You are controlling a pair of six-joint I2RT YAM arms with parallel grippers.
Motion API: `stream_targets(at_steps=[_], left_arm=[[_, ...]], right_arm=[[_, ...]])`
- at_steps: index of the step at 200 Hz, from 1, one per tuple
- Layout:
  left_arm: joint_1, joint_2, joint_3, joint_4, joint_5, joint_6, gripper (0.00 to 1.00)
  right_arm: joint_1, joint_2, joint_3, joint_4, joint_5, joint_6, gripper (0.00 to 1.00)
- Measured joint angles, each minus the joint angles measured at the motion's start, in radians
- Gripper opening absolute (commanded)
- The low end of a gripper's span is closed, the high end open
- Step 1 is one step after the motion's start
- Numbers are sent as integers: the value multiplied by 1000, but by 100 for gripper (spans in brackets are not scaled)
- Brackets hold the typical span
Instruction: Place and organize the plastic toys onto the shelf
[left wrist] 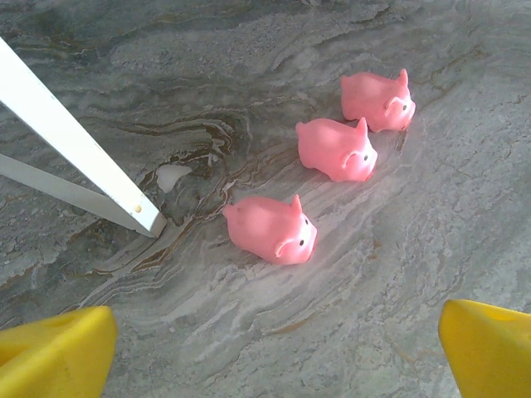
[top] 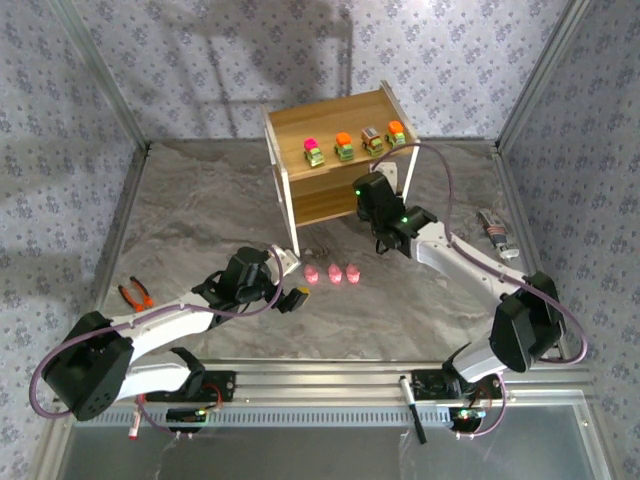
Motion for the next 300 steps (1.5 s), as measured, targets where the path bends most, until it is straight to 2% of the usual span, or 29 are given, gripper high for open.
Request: stream_targets(at_steps=[101, 174, 239, 300], left_arm=[[0, 13, 0, -3, 0, 0, 100], [0, 17, 0, -4, 0, 0, 100], [0, 27, 6, -16, 13, 0, 100], [0, 50, 18, -27, 19, 0, 100]], right_arm=[[78, -243, -182, -63, 29, 62, 48], [201, -355, -434, -63, 20, 116, 49], [333, -346, -551, 55, 15, 132, 50], [351, -234, -613, 200, -21, 132, 49]])
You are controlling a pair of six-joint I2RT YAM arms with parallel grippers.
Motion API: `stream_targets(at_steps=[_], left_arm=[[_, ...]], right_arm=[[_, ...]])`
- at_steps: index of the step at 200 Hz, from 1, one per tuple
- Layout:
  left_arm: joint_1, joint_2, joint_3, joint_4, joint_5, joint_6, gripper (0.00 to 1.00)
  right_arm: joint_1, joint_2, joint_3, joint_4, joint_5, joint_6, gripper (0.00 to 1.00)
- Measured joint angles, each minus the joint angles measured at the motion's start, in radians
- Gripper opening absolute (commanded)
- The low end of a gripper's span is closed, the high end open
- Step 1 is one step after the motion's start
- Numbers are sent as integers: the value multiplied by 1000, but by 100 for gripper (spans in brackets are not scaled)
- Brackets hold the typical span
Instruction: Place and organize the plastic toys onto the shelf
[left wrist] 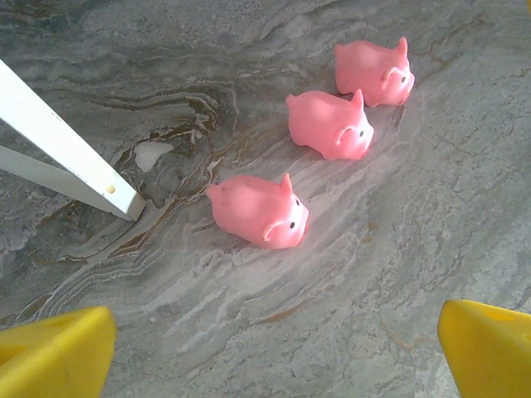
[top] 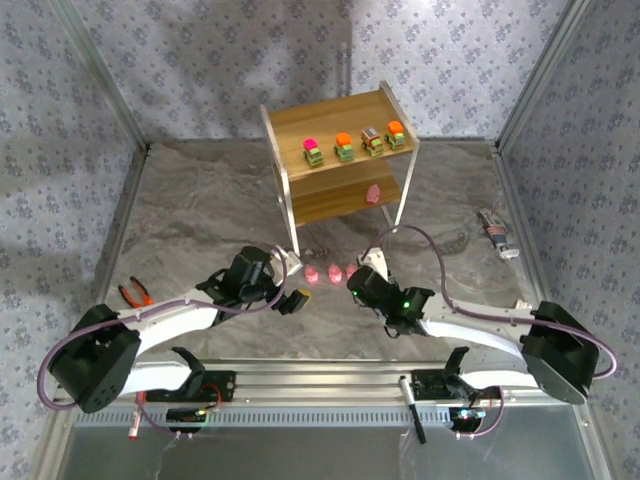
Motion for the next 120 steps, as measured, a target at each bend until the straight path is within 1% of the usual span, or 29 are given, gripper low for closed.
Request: stream_targets(at_steps=[63, 120], left_arm=[[0, 0, 0, -4, 3, 0, 100], [0, 1, 0, -4, 3, 0, 100]], right_arm=[[-7, 140, -3, 131, -54, 0, 49], [-54, 222, -3, 208, -91, 0, 50]])
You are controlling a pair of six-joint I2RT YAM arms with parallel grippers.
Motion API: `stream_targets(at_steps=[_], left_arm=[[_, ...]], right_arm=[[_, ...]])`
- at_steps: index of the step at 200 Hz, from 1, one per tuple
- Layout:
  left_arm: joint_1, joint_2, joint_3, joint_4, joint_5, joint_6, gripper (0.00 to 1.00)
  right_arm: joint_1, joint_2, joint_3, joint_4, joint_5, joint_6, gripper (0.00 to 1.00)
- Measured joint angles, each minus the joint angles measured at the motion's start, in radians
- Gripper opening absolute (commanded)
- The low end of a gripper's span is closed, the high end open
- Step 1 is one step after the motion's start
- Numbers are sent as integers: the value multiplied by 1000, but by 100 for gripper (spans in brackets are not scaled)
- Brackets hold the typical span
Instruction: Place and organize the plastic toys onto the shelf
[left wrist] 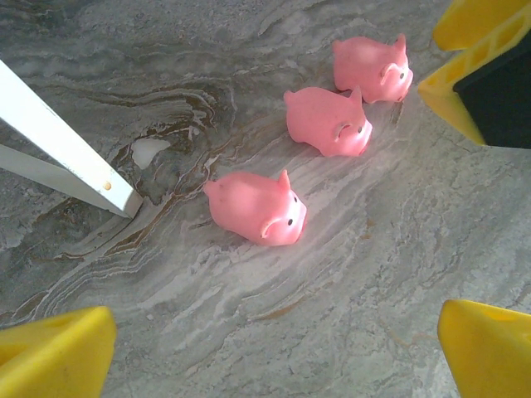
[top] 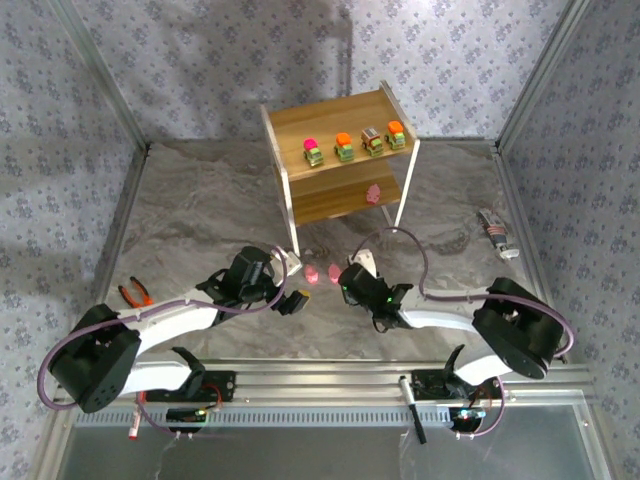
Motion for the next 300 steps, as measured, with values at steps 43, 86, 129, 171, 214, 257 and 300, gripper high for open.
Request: stream_targets(at_steps=[43, 86, 129, 171, 214, 257, 300], left_arm=[[0, 0, 0, 0, 0, 0, 100], [0, 0, 0, 0, 0, 0, 100], [0, 1, 0, 0, 0, 0, 100], [0, 1, 0, 0, 0, 0, 100], [0, 1, 0, 0, 0, 0, 100], [0, 1, 0, 0, 0, 0, 100], [0, 1, 0, 0, 0, 0, 100]], right_arm=[[-21, 33, 0, 31, -21, -3, 49], [-30, 57, 2, 47, -35, -4, 48], [-35, 69, 19, 52, -37, -12, 43], [-39, 99, 50, 53, -38, -30, 37], [-51, 104, 56, 52, -37, -34, 31], [-53, 70, 56, 32, -37, -34, 30], [-46, -10, 56, -2, -21, -32, 30]])
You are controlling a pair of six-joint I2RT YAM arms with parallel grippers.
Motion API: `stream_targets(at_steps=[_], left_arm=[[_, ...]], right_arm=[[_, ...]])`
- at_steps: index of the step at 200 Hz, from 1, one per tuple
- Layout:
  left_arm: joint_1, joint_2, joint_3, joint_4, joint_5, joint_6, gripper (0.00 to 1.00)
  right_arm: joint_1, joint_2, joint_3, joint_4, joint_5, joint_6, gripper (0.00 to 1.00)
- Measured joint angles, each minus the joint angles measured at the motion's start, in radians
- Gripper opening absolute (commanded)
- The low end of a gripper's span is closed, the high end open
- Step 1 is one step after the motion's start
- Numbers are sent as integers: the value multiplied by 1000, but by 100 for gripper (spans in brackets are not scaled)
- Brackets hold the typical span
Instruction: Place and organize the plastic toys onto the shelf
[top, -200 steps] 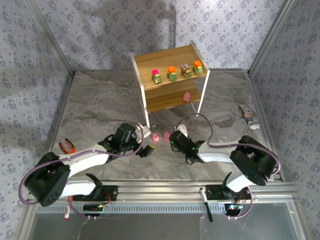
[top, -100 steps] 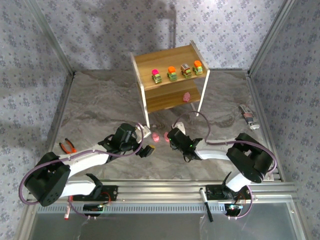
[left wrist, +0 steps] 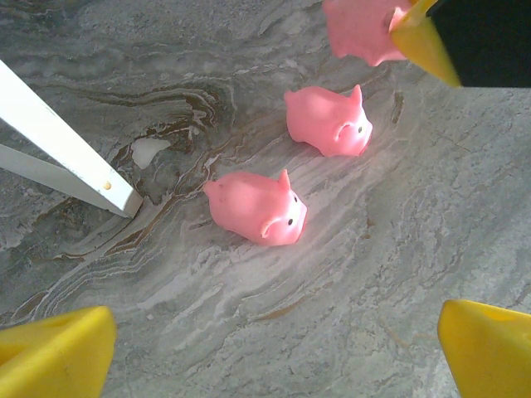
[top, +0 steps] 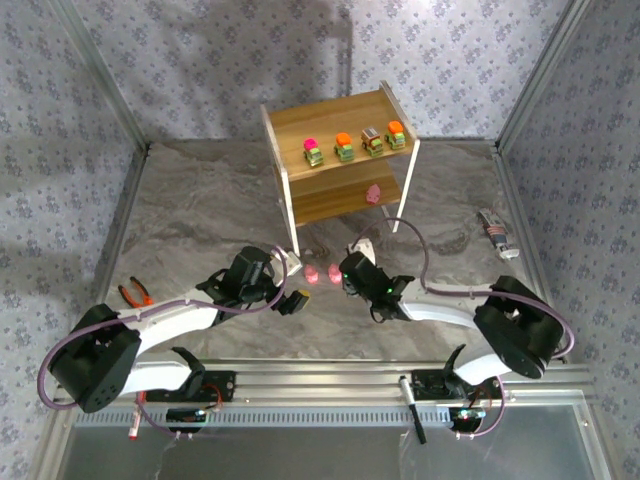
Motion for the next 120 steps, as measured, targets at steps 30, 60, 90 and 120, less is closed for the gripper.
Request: stream_targets(at_steps=[30, 60, 90, 120], left_arm=[[0, 0, 0, 0, 0, 0, 100], [0, 0, 0, 0, 0, 0, 100], [0, 0, 0, 0, 0, 0, 100], [0, 0, 0, 0, 0, 0, 100]], right_arm=[[7, -50, 4, -55, 21, 11, 30], [11, -110, 31, -111, 46, 23, 30], [18, -173, 81, -170, 72, 30, 30], [19, -218, 151, -232, 96, 33, 30]])
